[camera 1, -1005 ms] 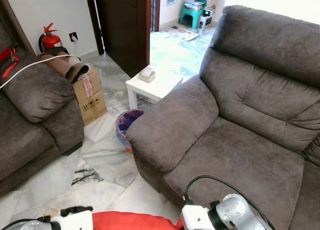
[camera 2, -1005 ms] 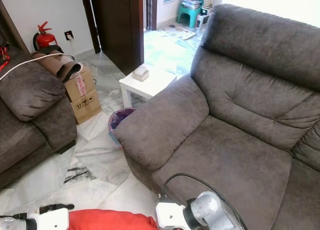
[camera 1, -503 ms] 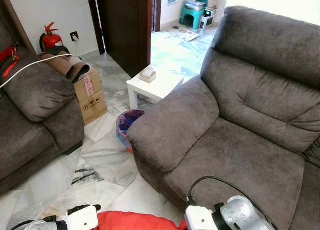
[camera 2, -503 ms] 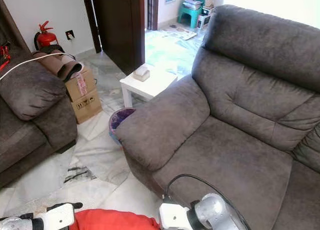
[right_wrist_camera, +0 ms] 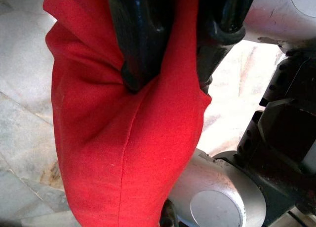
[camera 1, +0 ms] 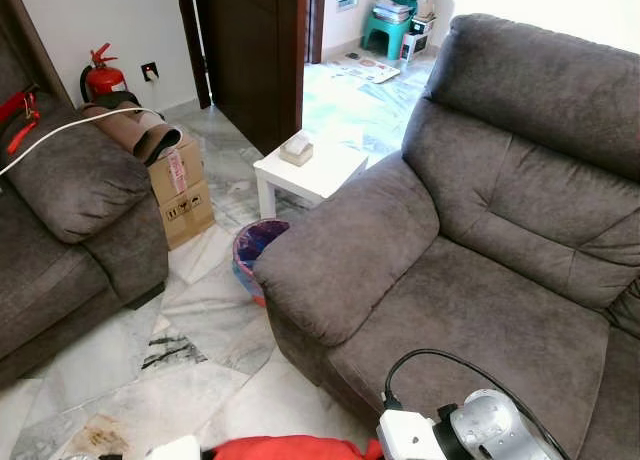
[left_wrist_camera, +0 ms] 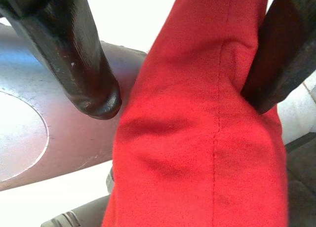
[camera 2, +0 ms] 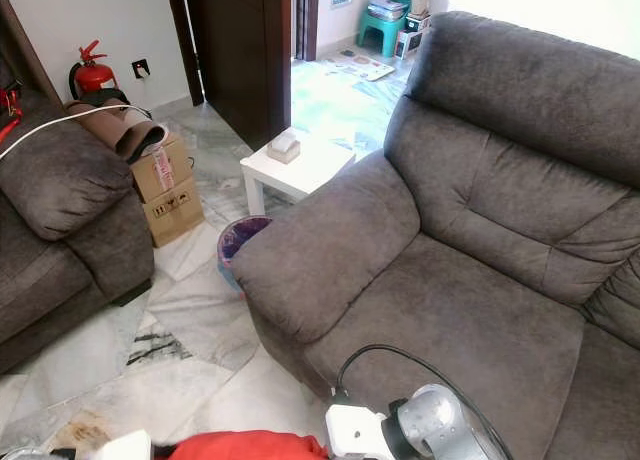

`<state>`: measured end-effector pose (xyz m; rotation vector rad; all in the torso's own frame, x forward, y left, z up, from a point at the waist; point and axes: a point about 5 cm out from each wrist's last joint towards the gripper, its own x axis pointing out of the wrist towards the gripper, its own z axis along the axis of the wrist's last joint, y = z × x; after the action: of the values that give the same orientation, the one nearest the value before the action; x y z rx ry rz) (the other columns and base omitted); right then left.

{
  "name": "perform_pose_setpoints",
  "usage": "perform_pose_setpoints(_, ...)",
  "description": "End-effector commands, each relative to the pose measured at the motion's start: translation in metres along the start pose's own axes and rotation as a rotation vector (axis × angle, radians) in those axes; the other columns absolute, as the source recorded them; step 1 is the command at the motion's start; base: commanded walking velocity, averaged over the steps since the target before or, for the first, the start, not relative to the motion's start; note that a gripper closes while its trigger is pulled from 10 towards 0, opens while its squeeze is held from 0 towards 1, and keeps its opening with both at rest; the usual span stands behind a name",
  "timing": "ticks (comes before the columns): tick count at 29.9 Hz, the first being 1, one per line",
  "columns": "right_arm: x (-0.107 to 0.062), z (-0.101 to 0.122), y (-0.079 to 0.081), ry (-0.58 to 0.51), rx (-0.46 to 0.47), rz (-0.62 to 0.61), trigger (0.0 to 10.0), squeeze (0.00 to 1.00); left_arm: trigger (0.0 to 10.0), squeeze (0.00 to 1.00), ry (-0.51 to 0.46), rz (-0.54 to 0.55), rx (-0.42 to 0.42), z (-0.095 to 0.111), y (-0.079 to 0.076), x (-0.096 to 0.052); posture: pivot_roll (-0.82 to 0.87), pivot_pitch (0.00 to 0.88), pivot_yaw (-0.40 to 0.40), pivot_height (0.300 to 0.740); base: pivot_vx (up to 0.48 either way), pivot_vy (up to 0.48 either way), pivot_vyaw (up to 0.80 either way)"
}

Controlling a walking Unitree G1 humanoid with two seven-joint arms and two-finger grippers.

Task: Move the pillow to the sofa from floor

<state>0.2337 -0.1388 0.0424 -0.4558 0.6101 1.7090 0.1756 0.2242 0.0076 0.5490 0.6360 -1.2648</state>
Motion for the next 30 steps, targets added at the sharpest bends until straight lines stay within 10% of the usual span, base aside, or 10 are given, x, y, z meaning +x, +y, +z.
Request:
perform_pose_setpoints(1, 0.001, 0.018, -0.002, -0.067, -0.072, 0.003, 10.0, 0.00, 10.0, 0.00, 0.056, -0.045, 0.021, -0.007, -0.007, 0.003, 0.16, 0.119, -0.052, 0.740, 0.000, 0.000, 0.00)
perform_pose_setpoints(12, 0.001, 0.021, -0.003, -0.077, -0.076, -0.007, 10.0, 0.00, 10.0, 0.00, 0.140, 0.237, 0.103, -0.013, 0.023, 0.001, 0.16, 0.118, -0.049, 0.740, 0.000, 0.000, 0.00)
perform_pose_setpoints(23, 0.000, 0.026, -0.004, -0.096, -0.082, -0.007, 10.0, 0.00, 10.0, 0.00, 0.061, 0.291, -0.013, -0.018, 0.022, 0.010, 0.15, 0.117, -0.053, 0.740, 0.000, 0.000, 0.00)
perform_pose_setpoints(24, 0.000, 0.025, -0.004, -0.094, -0.082, -0.007, 10.0, 0.00, 4.0, 0.00, 0.058, 0.299, -0.008, -0.017, 0.023, 0.011, 0.15, 0.117, -0.054, 0.740, 0.000, 0.000, 0.00)
perform_pose_setpoints(25, 0.000, 0.025, -0.004, -0.094, -0.082, -0.007, 10.0, 0.00, 4.0, 0.00, 0.058, 0.299, -0.008, -0.017, 0.023, 0.011, 0.15, 0.117, -0.054, 0.740, 0.000, 0.000, 0.00)
perform_pose_setpoints(26, 0.000, 0.025, -0.004, -0.093, -0.082, -0.007, 10.0, 0.00, 0.0, 0.00, 0.055, 0.302, -0.007, -0.017, 0.024, 0.011, 0.15, 0.117, -0.054, 0.740, 0.000, 0.000, 0.00)
perform_pose_setpoints(30, -0.001, 0.025, -0.004, -0.091, -0.080, -0.011, 10.0, 0.00, 0.0, 0.00, 0.041, 0.306, 0.001, -0.015, 0.025, 0.012, 0.15, 0.116, -0.054, 0.740, 0.000, 0.000, 0.00)
